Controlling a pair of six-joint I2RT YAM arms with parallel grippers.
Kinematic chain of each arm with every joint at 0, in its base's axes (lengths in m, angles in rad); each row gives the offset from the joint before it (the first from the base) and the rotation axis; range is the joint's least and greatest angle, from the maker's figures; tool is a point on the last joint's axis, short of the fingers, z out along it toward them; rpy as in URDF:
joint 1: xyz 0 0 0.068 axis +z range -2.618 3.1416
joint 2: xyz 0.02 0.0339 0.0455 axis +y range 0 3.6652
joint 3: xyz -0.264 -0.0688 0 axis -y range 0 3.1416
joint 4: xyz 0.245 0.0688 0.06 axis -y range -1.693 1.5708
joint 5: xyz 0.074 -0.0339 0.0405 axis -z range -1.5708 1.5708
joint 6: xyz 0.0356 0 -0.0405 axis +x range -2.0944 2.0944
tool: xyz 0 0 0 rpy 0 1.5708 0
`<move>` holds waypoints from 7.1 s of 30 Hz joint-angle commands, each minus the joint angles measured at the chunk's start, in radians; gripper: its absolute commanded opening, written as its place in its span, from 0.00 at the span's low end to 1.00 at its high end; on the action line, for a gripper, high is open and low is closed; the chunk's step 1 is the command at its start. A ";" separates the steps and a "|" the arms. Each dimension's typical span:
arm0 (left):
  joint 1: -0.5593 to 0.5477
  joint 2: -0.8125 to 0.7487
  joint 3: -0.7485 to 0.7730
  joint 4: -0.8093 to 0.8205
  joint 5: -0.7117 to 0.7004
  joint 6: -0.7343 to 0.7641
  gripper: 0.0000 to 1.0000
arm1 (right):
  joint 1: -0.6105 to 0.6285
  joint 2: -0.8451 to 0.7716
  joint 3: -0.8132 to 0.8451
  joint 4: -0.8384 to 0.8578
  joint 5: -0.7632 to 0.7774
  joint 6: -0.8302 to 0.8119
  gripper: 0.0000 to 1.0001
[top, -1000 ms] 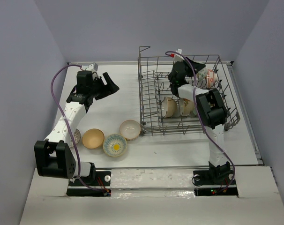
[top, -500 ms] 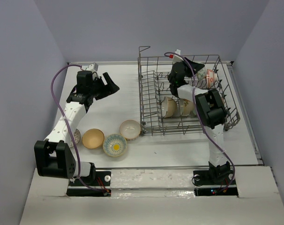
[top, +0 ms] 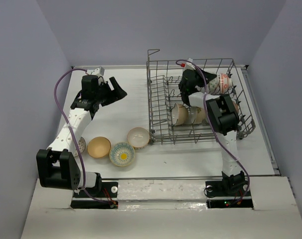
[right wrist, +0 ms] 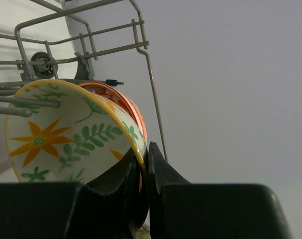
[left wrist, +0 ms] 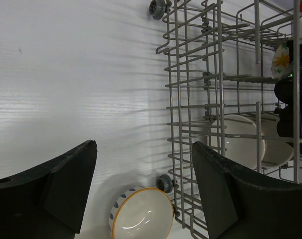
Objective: Load the bowls into the dish rack
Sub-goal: Insert the bowl into the dish rack, then pick up the bowl from the center of the board.
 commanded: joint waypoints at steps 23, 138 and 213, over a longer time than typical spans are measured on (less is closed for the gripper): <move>0.007 -0.016 -0.009 0.032 0.021 -0.006 0.86 | -0.008 -0.084 0.214 -0.752 -0.094 0.781 0.53; 0.004 -0.002 -0.009 0.028 -0.013 -0.002 0.86 | -0.306 -0.179 0.498 -1.519 -0.746 1.477 0.22; -0.191 -0.073 -0.166 -0.238 -0.366 -0.020 0.77 | 0.073 -1.016 -0.132 -1.343 -1.219 1.758 0.66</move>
